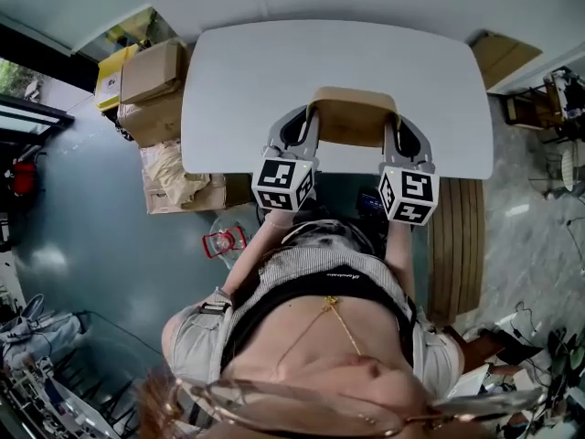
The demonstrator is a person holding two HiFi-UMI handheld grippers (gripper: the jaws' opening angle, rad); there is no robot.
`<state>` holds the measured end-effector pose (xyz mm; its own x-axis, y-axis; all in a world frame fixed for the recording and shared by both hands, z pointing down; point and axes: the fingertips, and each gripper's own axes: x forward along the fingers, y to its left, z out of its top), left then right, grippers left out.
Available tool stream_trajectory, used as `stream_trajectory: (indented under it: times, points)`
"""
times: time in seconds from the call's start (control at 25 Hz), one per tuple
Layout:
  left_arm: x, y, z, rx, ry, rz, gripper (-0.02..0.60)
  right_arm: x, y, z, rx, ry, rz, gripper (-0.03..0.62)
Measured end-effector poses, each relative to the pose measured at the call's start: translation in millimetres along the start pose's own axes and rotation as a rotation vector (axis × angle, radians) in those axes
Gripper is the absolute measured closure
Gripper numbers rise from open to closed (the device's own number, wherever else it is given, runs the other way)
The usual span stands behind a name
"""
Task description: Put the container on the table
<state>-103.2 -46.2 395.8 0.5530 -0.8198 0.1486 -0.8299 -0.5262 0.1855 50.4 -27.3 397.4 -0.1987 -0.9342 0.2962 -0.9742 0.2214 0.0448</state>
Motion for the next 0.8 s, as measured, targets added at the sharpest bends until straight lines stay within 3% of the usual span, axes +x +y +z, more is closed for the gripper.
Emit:
stream_trajectory:
  times: [0.44, 0.8]
  points:
    - [4, 44, -2, -0.002, 0.035, -0.024, 0.568, 35, 29, -2, 0.033, 0.029, -0.002, 0.546]
    - [2, 63, 3, -0.015, 0.025, -0.017, 0.568, 43, 44, 8, -0.002, 0.027, -0.018, 0.546]
